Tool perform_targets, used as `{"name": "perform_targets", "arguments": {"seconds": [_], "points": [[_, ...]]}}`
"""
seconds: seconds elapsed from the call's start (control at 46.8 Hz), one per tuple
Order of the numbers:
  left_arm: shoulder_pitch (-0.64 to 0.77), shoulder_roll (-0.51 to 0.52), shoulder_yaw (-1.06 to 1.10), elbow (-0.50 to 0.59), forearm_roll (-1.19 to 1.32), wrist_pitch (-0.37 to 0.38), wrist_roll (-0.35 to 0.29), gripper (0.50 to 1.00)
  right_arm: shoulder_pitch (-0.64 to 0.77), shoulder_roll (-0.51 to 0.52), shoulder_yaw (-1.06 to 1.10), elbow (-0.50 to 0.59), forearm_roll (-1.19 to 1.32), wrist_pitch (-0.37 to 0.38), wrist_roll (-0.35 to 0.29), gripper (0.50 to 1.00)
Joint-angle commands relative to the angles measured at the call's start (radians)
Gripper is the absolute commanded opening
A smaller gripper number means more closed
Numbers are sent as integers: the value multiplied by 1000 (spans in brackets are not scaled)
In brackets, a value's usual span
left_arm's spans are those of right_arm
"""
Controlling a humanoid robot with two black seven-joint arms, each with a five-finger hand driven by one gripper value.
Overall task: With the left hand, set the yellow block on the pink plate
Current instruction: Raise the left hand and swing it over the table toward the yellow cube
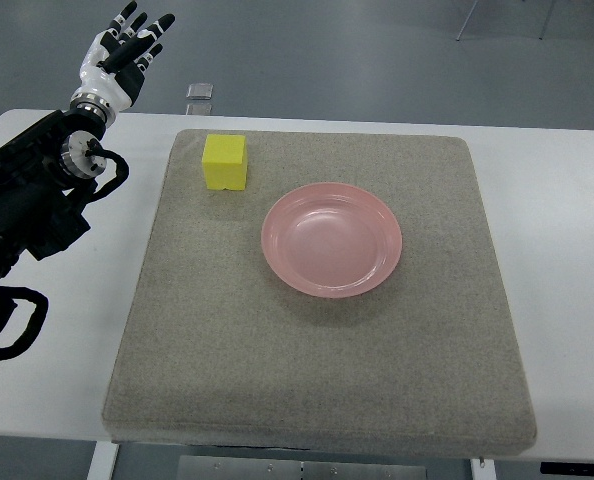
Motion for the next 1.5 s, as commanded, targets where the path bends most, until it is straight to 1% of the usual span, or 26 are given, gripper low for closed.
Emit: {"name": "perform_targets", "arguments": {"seconds": [0.0,0.854,1.068,1.217,1.431,1.474], "points": [[2,0,0,-3,3,0,0,1000,0,0,0,0,0,0,0,924],[3,6,5,-5,8,0,3,999,0,0,0,0,0,0,0,924],[-3,15,106,-8,9,-5,9,996,0,0,0,0,0,0,0,924],[-8,43,198,-9,11,-45,15,999,0,0,0,0,0,0,0,924],[-44,98,348,-11,15,-120,17,996,0,0,0,0,0,0,0,924],[-57,115,393,-11,23,-146,17,996,0,0,0,0,0,0,0,924]]}}
